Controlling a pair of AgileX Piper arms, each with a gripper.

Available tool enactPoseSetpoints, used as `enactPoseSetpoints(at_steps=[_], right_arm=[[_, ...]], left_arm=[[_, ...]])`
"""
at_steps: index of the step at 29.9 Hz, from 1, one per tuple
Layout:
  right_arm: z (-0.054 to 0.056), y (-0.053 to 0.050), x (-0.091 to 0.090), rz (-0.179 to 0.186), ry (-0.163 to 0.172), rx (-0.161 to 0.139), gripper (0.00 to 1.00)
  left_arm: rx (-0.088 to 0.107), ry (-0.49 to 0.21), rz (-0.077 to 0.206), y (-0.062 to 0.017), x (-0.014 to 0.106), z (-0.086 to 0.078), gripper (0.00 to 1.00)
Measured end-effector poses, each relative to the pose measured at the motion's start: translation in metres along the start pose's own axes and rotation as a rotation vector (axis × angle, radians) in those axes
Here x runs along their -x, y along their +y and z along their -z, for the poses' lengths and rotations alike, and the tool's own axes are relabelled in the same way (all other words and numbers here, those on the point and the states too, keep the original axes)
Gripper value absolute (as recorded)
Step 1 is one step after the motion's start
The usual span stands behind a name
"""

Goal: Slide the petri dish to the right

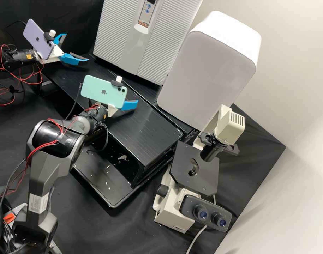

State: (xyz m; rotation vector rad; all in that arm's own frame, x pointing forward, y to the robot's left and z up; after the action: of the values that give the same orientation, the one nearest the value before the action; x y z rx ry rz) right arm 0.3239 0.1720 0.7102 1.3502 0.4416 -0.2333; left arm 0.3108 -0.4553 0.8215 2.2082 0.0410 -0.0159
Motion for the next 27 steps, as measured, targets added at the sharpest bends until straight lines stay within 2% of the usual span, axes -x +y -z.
enactPoseSetpoints(at_steps=[8,12,21,27], right_arm=[[-0.008,0.001,0.001,-0.005,-0.02,-0.002,1.0],[-0.012,0.001,0.001,-0.009,-0.035,-0.015,1.0],[-0.017,-0.001,0.003,-0.018,-0.047,-0.023,1.0],[-0.024,-0.001,0.005,-0.042,-0.059,-0.027,1.0]], left_arm=[[0.0,0.0,0.0,0.0,0.0,0.0,1.0],[0.0,0.0,0.0,0.0,0.0,0.0,1.0],[0.0,0.0,0.0,0.0,0.0,0.0,1.0],[0.0,0.0,0.0,0.0,0.0,0.0,1.0]])
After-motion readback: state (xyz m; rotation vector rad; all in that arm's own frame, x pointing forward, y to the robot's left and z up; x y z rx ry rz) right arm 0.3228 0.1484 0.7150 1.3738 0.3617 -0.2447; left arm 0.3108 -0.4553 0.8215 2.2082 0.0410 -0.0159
